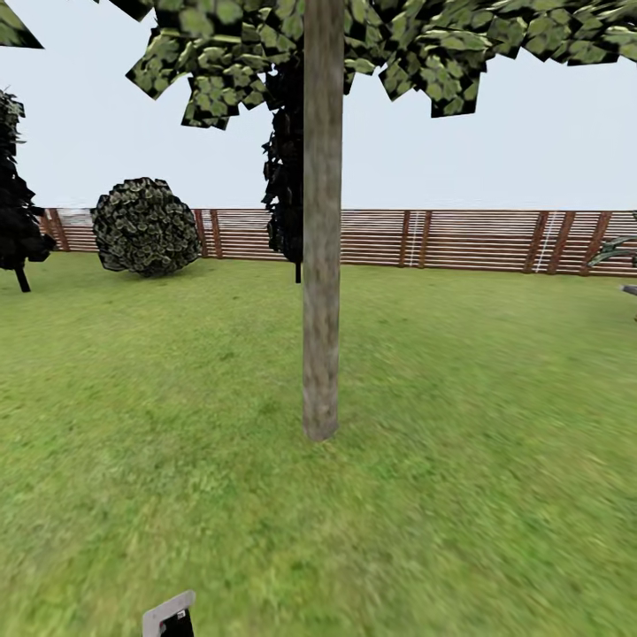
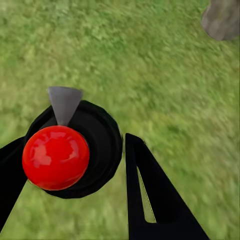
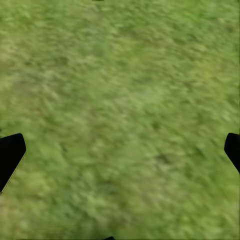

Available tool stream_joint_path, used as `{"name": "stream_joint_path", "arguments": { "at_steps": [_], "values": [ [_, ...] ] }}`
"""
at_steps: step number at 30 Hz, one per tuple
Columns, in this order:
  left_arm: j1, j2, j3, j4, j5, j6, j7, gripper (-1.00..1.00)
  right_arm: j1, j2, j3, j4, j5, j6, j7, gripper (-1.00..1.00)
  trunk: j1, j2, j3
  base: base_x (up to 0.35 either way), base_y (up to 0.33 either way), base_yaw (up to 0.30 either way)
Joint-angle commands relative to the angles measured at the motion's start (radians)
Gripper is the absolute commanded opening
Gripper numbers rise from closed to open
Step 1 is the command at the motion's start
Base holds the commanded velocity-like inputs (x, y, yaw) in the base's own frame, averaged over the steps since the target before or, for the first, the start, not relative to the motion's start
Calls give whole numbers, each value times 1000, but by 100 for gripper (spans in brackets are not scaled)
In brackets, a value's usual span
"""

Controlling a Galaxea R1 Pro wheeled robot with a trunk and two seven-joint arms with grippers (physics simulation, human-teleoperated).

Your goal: In the garden, pick up the pesticide atomizer on the floor and spray pesticide onto both trees until each tree trunk is fully covered.

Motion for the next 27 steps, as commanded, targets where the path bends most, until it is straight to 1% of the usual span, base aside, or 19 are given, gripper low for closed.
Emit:
{"name": "stream_joint_path", "arguments": {
  "at_steps": [1, 24, 27],
  "values": [
    [0, 1, -7, 0, 5, -4, 7, -100, 0, 0, -4, 1, -4, -4, 4, 100, 1, 0, 0, 335, 0, 0],
    [0, 1, -7, 0, 4, -4, 6, -100, 0, 0, -4, 2, -3, -4, 4, 100, 1, 0, 0, 335, 0, 0],
    [0, 1, -9, 1, 2, -4, 4, -100, 0, 0, -4, 2, -3, -4, 4, 100, 1, 0, 0, 235, 0, 0]
  ]
}}
